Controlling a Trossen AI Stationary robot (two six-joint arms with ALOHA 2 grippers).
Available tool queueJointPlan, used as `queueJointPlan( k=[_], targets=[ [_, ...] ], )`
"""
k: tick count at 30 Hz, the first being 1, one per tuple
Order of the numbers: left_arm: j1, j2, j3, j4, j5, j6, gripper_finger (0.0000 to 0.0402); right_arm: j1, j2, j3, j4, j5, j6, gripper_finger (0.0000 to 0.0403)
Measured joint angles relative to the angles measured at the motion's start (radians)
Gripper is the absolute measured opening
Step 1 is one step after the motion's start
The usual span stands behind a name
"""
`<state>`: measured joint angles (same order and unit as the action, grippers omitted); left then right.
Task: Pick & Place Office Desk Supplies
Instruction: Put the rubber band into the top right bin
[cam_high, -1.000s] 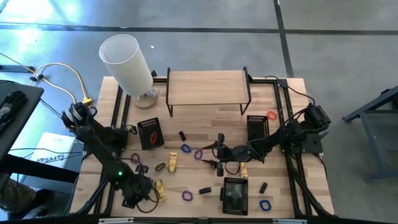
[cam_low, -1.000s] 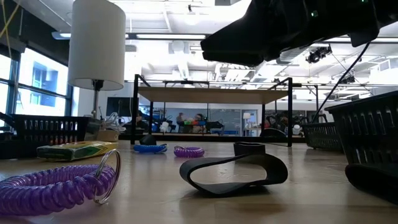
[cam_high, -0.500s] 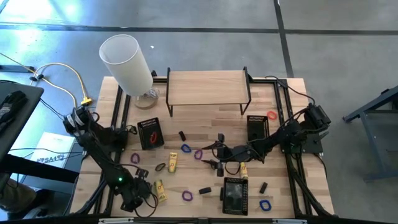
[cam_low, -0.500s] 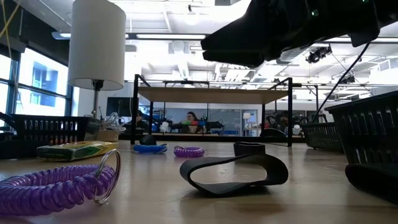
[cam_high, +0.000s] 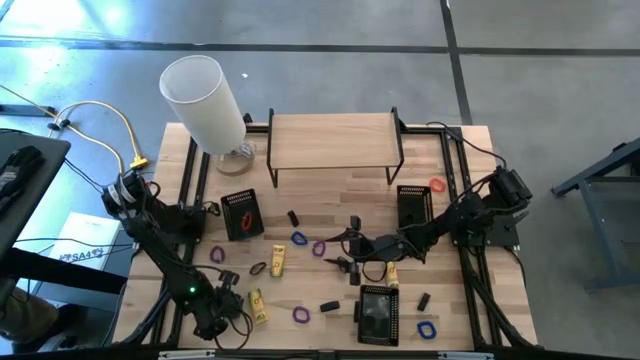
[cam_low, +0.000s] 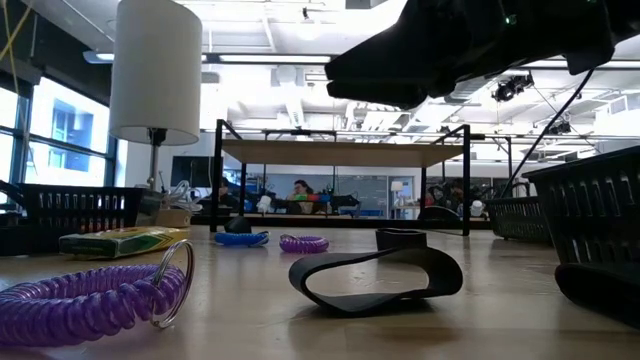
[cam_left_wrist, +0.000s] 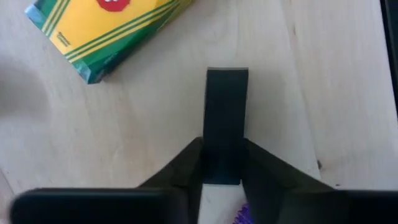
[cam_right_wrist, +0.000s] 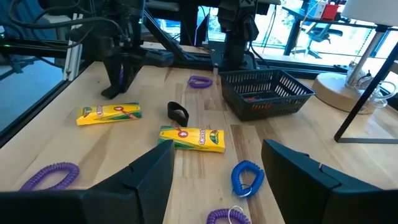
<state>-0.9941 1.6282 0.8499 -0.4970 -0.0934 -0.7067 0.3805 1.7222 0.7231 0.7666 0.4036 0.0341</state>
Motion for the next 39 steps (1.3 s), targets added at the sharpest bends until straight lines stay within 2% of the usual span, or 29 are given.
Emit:
queueJointPlan(
  k=[4,10,15,17,22,24,28,34,39],
  targets=[
    [0.001,0.001,0.0,0.002,-0.008,-0.005,0.0011,0.0,0.0,0.0,0.0,-0.013,0.0,0.0231],
    [0.029,-0.037,-0.002,-0.015,-0.001,0.006,0.0003,0.006,0.0,0.0,0.008,-0.015,0.034,0.0231],
    [0.086,-0.184,0.023,-0.092,-0.05,0.038,0.0002,0.012,-0.007,0.0,0.028,-0.094,0.072,0.0231],
    [0.104,-0.252,0.028,-0.112,-0.113,0.101,0.0002,0.014,-0.01,0.0,0.034,-0.118,0.053,0.0231],
    [0.143,-0.388,0.029,-0.049,-0.401,0.202,0.0002,0.022,-0.01,0.0,0.032,-0.115,-0.011,0.0231],
    [0.173,-0.411,0.03,-0.005,-0.437,0.203,0.0002,0.026,-0.01,0.0,0.034,-0.115,-0.028,0.0231],
    [0.26,-0.417,0.03,0.053,-0.407,0.209,0.0002,0.026,-0.01,0.0,0.038,-0.107,-0.037,0.0231],
    [0.409,-0.36,0.03,0.176,-0.272,0.264,0.0001,0.027,-0.01,0.0,0.056,-0.044,-0.082,0.0231],
    [0.511,-0.298,0.03,0.338,-0.118,0.346,0.0001,0.052,-0.01,0.0,0.112,0.023,-0.22,0.0231]
  ],
)
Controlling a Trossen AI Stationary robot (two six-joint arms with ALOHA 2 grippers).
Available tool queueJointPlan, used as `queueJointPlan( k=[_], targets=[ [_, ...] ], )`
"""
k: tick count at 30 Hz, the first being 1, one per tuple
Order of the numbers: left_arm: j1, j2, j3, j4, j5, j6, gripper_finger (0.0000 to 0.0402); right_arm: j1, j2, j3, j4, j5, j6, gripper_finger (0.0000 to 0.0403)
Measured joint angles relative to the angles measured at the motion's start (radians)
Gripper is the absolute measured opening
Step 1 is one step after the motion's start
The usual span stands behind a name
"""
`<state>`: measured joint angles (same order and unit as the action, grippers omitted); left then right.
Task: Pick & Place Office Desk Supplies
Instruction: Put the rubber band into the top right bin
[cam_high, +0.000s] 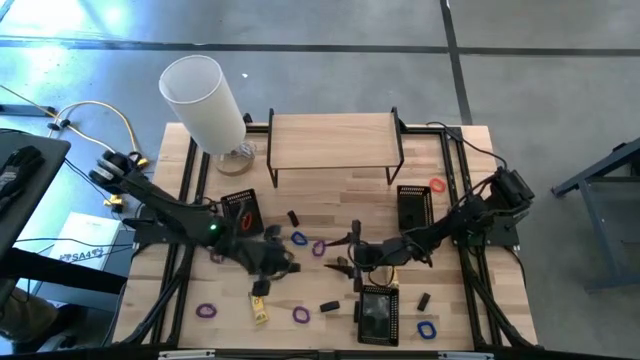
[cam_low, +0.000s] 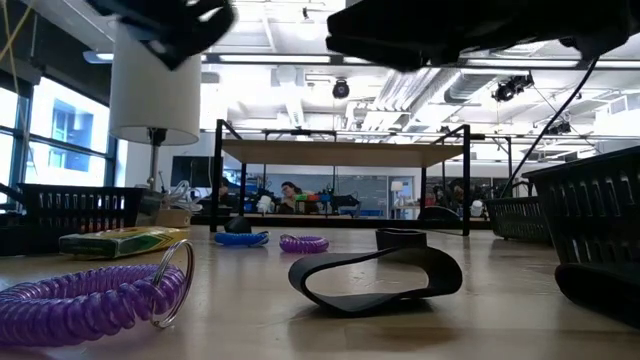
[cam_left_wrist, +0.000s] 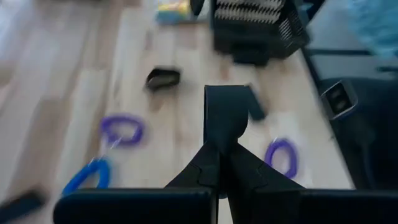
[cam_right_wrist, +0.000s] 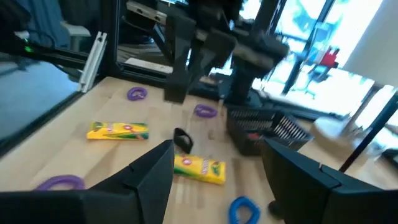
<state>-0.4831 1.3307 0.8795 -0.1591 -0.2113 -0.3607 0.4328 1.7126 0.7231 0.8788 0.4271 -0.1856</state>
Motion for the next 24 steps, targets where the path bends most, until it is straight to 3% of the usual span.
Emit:
queueJointPlan(
  k=[5,12,24],
  targets=[
    [0.114,0.041,0.0,0.072,0.246,0.124,0.0001,0.05,0.0,0.0,0.024,0.101,-0.182,0.0231],
    [0.265,0.114,0.0,0.264,0.576,0.122,0.0001,0.089,0.0,0.0,0.017,0.179,-0.31,0.0231],
    [0.34,0.24,0.001,0.487,0.757,-0.083,0.0001,0.088,0.0,0.0,0.009,0.181,-0.415,0.0231]
  ],
)
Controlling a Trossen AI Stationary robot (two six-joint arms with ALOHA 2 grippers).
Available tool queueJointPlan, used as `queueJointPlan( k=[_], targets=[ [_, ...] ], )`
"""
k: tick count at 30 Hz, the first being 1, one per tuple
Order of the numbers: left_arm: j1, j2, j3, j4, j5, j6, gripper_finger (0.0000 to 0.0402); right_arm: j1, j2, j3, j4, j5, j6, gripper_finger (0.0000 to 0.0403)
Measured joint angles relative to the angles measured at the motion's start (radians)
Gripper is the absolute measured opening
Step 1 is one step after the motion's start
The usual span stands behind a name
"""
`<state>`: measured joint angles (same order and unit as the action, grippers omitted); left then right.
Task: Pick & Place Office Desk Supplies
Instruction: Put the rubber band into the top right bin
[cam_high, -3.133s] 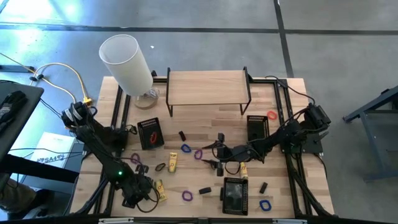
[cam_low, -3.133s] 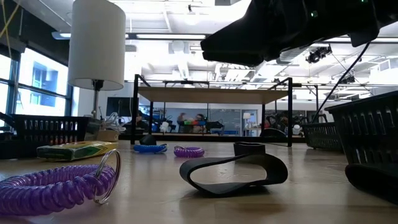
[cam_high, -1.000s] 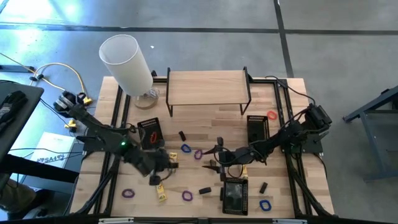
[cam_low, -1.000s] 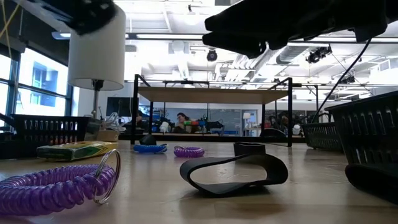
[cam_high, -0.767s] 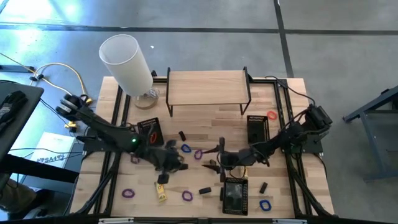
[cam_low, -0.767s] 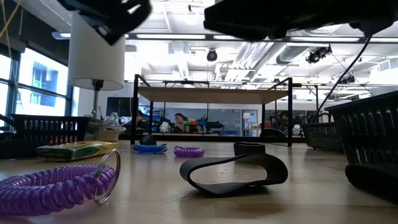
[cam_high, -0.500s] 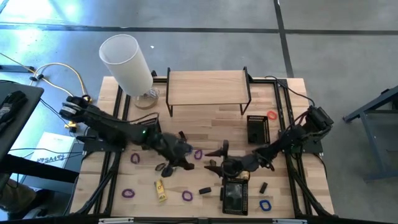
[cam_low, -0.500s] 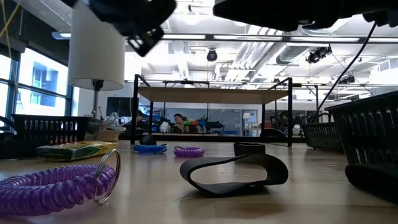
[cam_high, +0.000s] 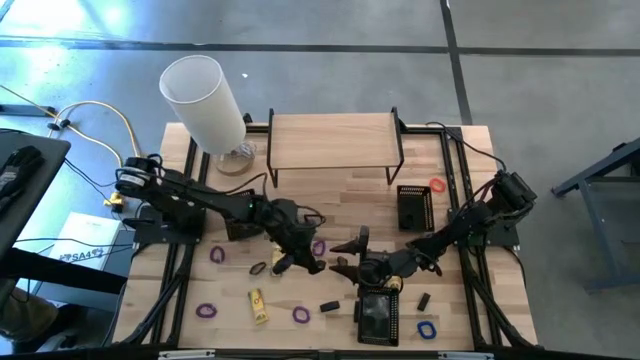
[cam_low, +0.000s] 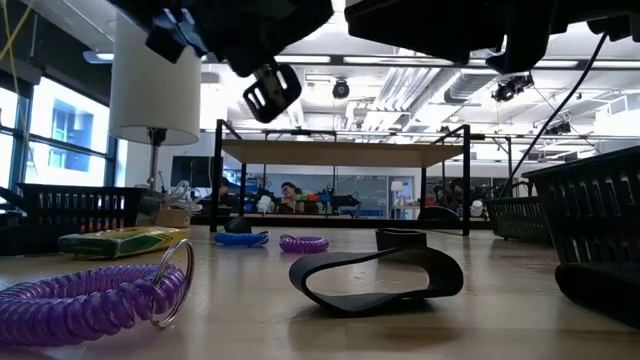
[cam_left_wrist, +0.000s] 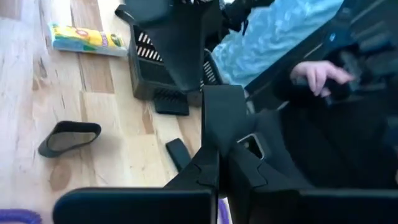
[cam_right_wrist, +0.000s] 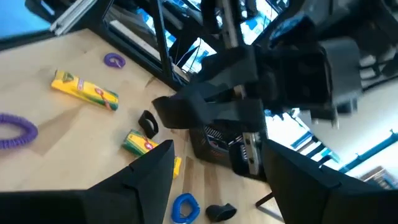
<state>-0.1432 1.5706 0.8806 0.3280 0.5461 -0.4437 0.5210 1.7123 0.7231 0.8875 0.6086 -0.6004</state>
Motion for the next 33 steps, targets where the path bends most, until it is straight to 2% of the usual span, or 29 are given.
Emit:
queueJointPlan(
  k=[5,8,16,22,27,33],
  targets=[
    [0.005,0.032,0.0,0.107,0.012,-0.077,0.0001,-0.019,0.0,0.0,0.0,-0.001,-0.1,0.0231],
    [0.008,0.037,0.0,0.105,0.011,-0.081,0.0001,-0.035,0.0,0.0,0.002,0.0,-0.129,0.0231],
    [0.036,0.049,0.0,0.099,0.042,-0.097,0.0001,-0.027,0.0,0.0,0.003,-0.02,-0.13,0.0229],
    [0.056,0.049,0.0,0.099,0.032,-0.102,0.0001,-0.035,0.0,0.0,-0.012,-0.083,-0.128,0.0209],
    [0.061,0.049,0.0,0.099,0.032,-0.102,0.0001,-0.065,0.0,0.0,-0.04,-0.153,-0.054,0.0191],
    [0.062,0.049,0.0,0.092,0.032,-0.102,0.0001,-0.076,0.0,0.0,-0.039,-0.169,-0.05,0.0177]
  ],
)
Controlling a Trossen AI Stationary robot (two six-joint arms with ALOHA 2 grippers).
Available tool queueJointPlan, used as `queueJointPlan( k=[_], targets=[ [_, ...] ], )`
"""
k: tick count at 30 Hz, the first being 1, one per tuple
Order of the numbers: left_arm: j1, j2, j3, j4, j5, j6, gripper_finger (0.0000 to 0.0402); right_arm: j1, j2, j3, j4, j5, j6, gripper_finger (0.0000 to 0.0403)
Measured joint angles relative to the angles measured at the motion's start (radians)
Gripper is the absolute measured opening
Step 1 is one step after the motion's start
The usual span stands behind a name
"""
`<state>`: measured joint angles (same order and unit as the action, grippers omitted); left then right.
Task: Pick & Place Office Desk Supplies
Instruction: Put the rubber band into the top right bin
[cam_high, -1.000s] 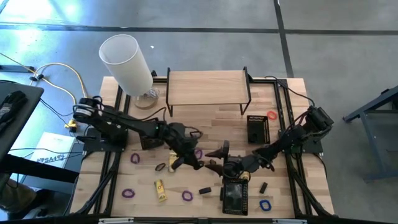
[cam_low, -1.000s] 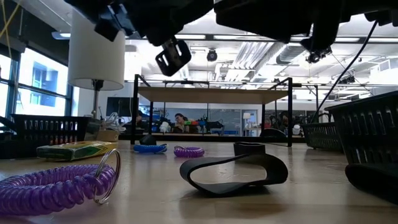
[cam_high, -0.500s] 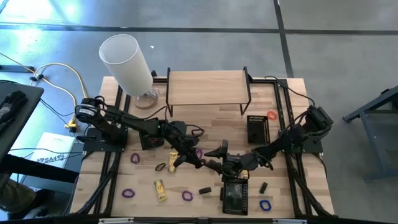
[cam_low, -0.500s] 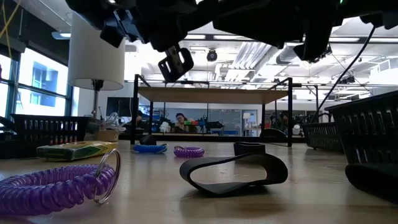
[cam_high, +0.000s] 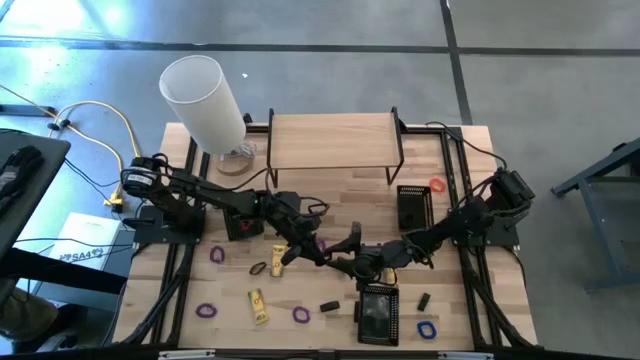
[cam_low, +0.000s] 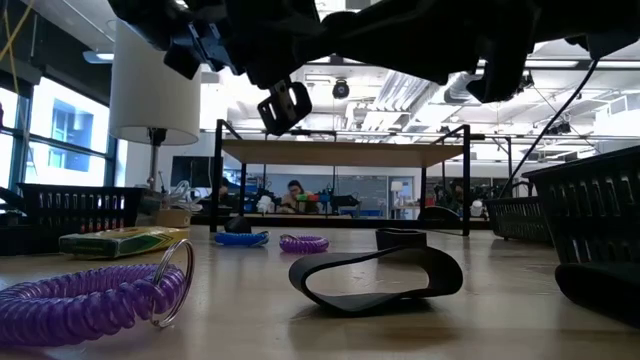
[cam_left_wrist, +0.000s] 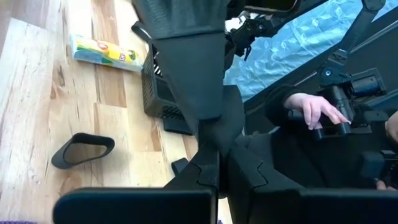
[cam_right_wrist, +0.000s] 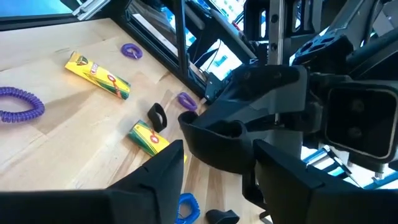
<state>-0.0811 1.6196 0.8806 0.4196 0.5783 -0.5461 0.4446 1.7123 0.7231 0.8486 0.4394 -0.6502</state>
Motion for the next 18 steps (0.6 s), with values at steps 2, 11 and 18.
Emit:
queueJointPlan(
  k=[2,11,18],
  targets=[
    [0.0,0.0,0.0,-0.012,0.0,0.0,0.0001,0.0,0.0,0.0,0.0,-0.002,-0.001,0.0171],
    [0.0,0.0,0.0,-0.028,0.0,0.022,0.0001,-0.024,0.0,0.0,0.007,-0.06,0.024,0.0129],
    [0.0,-0.001,0.0,-0.045,0.0,0.023,0.0001,-0.039,0.0,0.0,-0.002,-0.08,0.047,0.0076]
  ],
)
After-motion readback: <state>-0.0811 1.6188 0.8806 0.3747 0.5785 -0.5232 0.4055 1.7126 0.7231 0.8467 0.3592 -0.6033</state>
